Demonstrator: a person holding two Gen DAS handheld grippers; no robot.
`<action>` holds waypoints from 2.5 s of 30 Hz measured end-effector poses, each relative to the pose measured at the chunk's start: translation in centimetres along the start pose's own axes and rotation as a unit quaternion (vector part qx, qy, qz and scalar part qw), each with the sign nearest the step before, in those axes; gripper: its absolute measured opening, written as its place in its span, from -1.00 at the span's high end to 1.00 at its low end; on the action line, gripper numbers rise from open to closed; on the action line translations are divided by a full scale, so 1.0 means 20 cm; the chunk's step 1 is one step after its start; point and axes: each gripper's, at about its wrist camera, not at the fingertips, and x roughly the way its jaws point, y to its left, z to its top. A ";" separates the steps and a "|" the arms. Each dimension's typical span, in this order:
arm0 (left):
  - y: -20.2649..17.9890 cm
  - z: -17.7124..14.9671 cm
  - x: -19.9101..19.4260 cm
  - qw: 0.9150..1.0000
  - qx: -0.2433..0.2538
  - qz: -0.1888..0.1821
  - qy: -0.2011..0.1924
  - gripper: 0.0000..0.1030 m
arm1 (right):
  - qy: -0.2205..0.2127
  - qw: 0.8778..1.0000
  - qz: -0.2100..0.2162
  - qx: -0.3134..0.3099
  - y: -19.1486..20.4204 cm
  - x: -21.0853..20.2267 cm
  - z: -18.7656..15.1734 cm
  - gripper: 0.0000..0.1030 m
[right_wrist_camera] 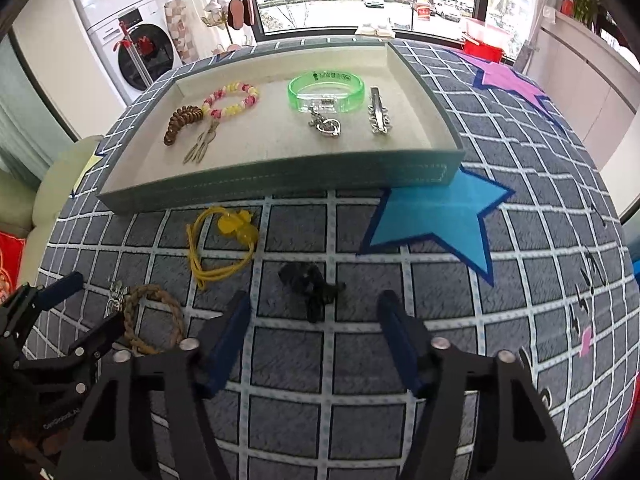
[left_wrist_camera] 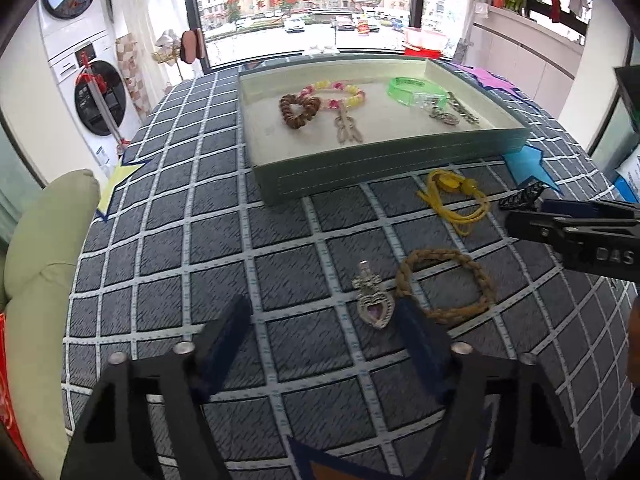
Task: Organize jewelry
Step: 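Grasp the second silver heart pendant with the left tool while the right tool grasps the black claw clip, then carry the pendant and black claw clip into the tray and open both tools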
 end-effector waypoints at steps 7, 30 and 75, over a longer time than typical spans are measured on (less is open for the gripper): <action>-0.05 0.01 -0.02 1.000 0.016 -0.026 -0.002 0.14 | -0.006 1.000 -0.003 -0.008 0.03 0.00 0.00 0.33; 0.05 0.06 -0.22 0.997 -0.028 -0.061 -0.047 0.39 | -0.039 0.997 0.056 0.029 -0.05 -0.21 -0.03 0.34; -0.14 0.81 0.25 0.997 -0.013 -0.066 -0.034 0.39 | -0.048 0.997 0.041 0.042 -0.26 0.07 0.67 0.34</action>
